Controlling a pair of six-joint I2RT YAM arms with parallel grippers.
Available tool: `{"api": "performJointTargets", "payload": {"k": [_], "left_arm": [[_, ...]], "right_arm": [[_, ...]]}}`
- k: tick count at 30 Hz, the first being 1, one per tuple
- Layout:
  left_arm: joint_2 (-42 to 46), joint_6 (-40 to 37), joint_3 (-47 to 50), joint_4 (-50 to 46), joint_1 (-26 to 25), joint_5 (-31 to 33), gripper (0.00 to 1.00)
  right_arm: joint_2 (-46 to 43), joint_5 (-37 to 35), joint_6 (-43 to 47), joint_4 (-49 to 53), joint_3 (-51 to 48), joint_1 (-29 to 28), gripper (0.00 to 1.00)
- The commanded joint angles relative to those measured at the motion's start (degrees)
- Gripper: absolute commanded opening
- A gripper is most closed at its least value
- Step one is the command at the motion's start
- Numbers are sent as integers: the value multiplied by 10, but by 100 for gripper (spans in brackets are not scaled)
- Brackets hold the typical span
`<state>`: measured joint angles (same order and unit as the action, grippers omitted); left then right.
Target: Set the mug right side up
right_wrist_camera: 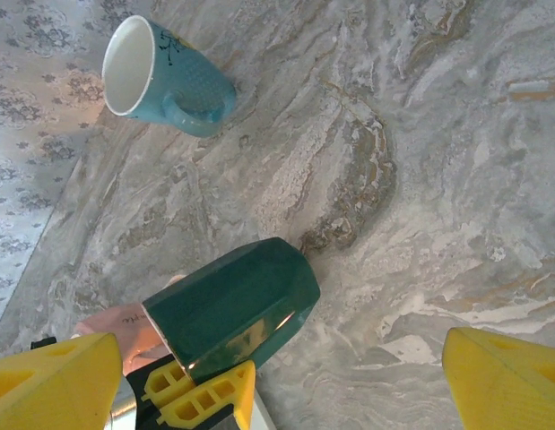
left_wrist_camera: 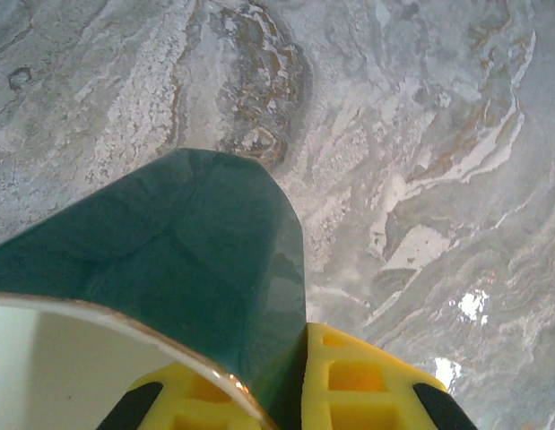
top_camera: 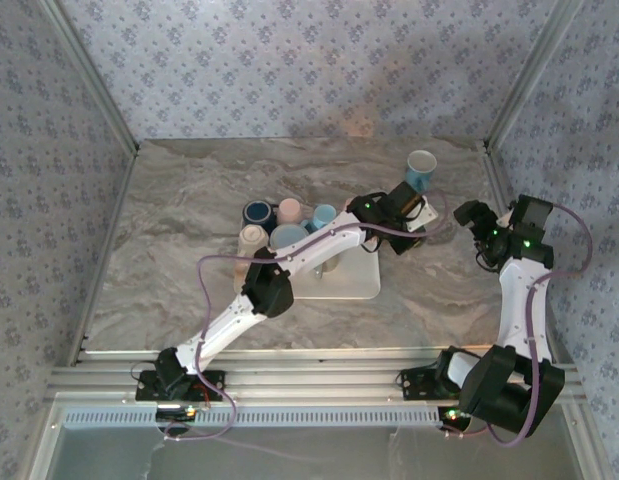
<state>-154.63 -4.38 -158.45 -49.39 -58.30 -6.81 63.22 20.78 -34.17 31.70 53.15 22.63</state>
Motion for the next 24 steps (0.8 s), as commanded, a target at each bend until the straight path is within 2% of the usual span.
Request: {"api": "performJointTargets", "payload": {"k": [1,8,13,24], "left_arm": [[38,-39,-14,10,-7,1,11],[40,-50,-14,-1,-10,12,17],[43,-55,-16,2,-10,14,21],[43,-57,-16,18,-10,15,27]], "right_arm": [[8,-2,6,4,-6,4,95],[39,18,2,-9,-13,-6,93],[109,77,31,-17,-10,-19,72],[250,99,85,-36,19,-55,59]]}}
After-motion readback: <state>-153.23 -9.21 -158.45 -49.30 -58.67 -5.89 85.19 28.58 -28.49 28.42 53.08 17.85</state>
